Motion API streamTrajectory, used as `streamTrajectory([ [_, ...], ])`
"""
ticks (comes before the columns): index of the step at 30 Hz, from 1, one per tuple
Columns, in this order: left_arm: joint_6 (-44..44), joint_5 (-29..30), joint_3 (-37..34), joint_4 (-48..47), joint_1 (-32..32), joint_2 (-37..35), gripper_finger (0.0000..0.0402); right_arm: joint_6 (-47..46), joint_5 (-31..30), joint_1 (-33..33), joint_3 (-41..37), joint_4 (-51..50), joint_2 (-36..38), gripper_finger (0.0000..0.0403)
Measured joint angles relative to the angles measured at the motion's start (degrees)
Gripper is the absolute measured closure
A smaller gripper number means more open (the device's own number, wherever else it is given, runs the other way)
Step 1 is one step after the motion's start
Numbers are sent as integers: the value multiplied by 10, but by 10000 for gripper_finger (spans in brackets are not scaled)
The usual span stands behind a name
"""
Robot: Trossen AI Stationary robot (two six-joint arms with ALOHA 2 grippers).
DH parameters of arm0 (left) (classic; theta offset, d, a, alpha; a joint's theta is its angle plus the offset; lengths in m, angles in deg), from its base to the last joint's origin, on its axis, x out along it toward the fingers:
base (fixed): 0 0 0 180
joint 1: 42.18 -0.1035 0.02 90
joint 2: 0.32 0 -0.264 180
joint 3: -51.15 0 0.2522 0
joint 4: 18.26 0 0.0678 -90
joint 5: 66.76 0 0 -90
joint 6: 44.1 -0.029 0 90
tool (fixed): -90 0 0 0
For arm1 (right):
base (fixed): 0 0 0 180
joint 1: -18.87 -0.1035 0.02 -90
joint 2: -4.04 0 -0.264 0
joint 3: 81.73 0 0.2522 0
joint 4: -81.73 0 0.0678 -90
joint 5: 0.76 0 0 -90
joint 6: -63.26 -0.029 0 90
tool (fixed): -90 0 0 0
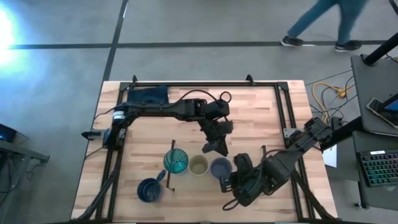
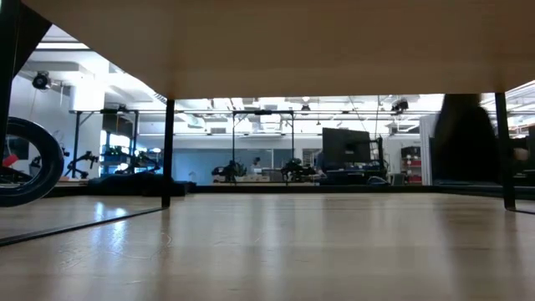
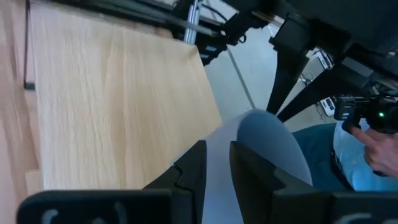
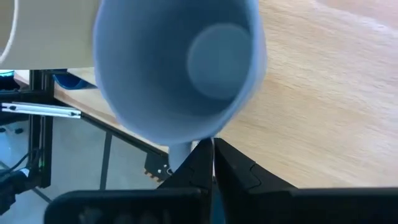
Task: Stack small to large cups/mugs on shelf
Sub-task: Put the blue mug on the shelf
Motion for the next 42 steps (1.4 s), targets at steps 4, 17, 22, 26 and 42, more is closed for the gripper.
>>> streamTrajectory([
  [4, 0, 4, 0, 4, -5, 0, 345, 0, 16, 0, 0, -12, 5, 394],
  [17, -17, 7, 11, -126, -35, 0, 345, 0, 68, -17, 0, -27, 14, 394],
  [22, -20, 7, 9, -143, -32, 0, 345, 0, 41, -17, 0, -27, 14, 394],
  [26, -19, 7, 7, -147, -31, 0, 345, 0, 11, -17, 0, -27, 14, 394],
  [42, -35, 6, 6, -156, -28, 0, 345, 15, -18, 2, 0, -22, 11, 394],
])
